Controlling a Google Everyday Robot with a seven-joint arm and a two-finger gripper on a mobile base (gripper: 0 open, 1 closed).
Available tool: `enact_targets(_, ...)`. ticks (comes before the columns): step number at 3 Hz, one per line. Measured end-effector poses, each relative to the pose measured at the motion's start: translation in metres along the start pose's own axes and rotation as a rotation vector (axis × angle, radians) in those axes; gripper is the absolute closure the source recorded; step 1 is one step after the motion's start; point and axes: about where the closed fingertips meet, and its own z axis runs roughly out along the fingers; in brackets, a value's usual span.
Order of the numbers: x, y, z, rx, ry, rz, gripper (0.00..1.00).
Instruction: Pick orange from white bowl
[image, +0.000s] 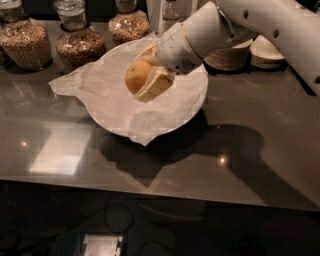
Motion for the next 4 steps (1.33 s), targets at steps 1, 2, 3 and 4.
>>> enact_targets(1,-0.039,0.017,-0.040,0.058,-0.128,-0.078,1.00)
enact_targets(2,-0.103,0.069,-0.068,0.069,-0.187,-0.258,1.00)
enact_targets(3,-0.141,0.107,-0.071,0.038,-0.174,-0.405,1.00)
enact_targets(4,-0.167,0.138,-0.077,0.055,-0.159,-0.527,1.00)
